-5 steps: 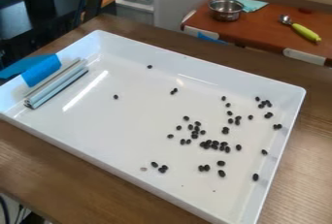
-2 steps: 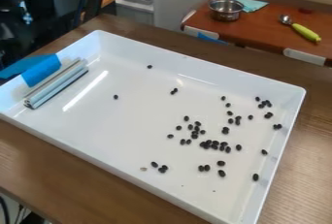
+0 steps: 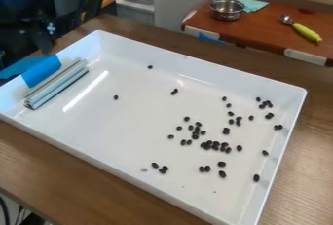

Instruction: Sweep into pile

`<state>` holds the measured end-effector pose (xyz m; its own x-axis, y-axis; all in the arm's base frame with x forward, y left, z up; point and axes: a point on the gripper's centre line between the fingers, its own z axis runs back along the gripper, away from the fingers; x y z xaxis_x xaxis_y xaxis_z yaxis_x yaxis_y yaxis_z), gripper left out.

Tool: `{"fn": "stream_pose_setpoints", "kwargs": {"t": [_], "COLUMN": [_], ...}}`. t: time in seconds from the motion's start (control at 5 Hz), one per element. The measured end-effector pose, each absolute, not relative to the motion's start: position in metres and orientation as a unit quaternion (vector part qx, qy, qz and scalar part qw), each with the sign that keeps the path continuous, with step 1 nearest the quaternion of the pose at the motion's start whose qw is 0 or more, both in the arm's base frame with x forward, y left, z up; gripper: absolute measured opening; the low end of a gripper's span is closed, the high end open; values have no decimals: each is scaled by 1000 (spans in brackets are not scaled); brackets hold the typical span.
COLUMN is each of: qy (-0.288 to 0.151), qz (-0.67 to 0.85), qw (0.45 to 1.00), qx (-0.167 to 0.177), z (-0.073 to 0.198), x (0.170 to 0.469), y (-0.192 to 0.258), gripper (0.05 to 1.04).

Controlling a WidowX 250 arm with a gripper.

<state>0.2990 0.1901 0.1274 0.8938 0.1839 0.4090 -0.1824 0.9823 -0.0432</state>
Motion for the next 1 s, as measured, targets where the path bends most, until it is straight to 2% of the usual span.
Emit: {"fn": "stream_pose_setpoints", "kwargs": {"t": [0.4,1.0], "qy": [-207,-187], "qz": [98,103], "qw": [973,977], "qx": [0,21], "z": [116,90], "x": [308,311], "y": [182,172], "gripper": [1001,1001]}}
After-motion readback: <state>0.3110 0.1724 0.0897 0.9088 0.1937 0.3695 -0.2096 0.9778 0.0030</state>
